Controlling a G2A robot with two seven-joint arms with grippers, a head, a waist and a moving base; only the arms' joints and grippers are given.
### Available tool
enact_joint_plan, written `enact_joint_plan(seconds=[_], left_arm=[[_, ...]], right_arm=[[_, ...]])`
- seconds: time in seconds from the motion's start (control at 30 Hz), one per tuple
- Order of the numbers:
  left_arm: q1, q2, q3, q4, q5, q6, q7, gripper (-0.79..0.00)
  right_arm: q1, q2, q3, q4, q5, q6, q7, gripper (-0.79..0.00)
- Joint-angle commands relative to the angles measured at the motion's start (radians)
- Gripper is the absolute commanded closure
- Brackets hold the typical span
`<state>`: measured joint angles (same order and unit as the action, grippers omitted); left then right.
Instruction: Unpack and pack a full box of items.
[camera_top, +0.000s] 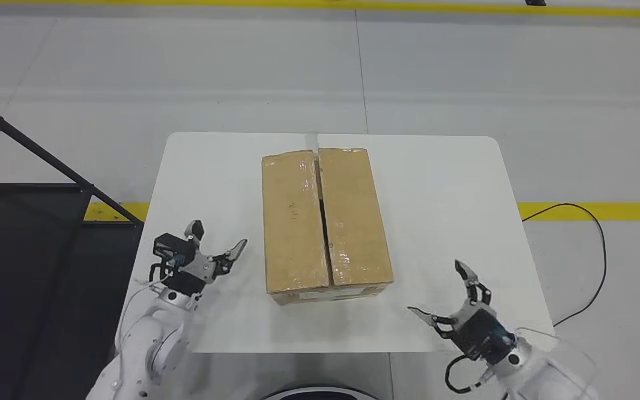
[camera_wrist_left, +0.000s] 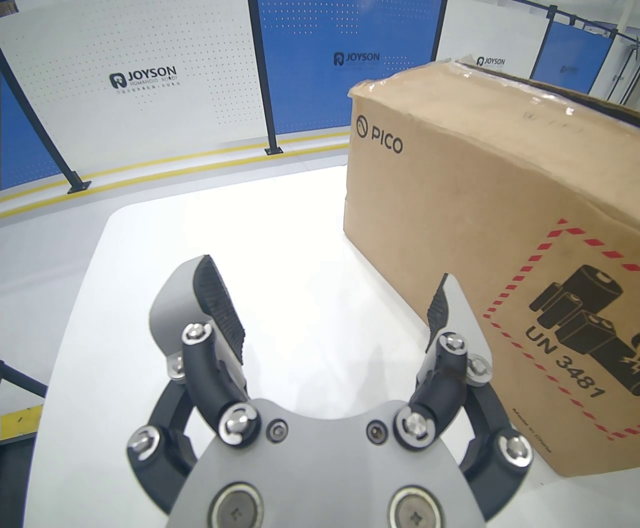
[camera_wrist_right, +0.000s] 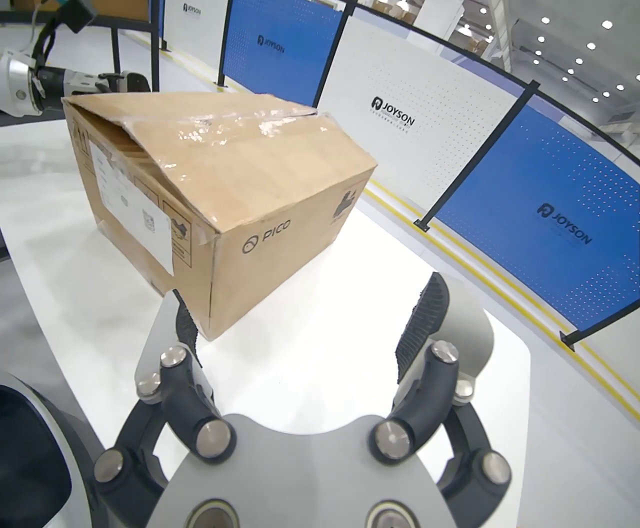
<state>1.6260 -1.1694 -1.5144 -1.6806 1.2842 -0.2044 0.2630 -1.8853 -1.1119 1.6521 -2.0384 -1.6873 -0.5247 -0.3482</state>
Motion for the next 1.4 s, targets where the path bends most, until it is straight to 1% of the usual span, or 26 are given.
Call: enact_joint_plan(seconds=[0.0, 0.23, 0.53, 0.8, 1.07, 1.37], left_arm=[[-0.004, -0.001, -0.002, 0.006, -0.005, 0.006, 0.001, -0.785], [-0.002, -0.001, -0.021, 0.01, -0.012, 0.005, 0.004, -0.785], [0.021, -0.001, -0.049, 0.01, -0.028, 0.002, 0.013, -0.785], [0.028, -0.003, -0.055, 0.018, -0.036, 0.0, 0.02, -0.785], [0.04, -0.004, -0.064, 0.015, -0.045, -0.001, 0.03, -0.785], [0.045, -0.008, -0.05, -0.005, -0.035, -0.003, 0.024, -0.785]], right_arm=[[0.014, -0.002, -0.038, 0.002, -0.011, 0.018, 0.021, -0.785], [0.081, -0.012, -0.146, 0.014, -0.034, 0.094, 0.105, -0.785], [0.167, -0.023, -0.218, 0.045, 0.012, 0.15, 0.175, -0.785], [0.222, -0.033, -0.262, 0.07, 0.041, 0.222, 0.214, -0.785], [0.271, -0.041, -0.3, 0.09, 0.043, 0.262, 0.248, -0.785], [0.315, -0.053, -0.329, 0.124, 0.076, 0.351, 0.26, -0.785]])
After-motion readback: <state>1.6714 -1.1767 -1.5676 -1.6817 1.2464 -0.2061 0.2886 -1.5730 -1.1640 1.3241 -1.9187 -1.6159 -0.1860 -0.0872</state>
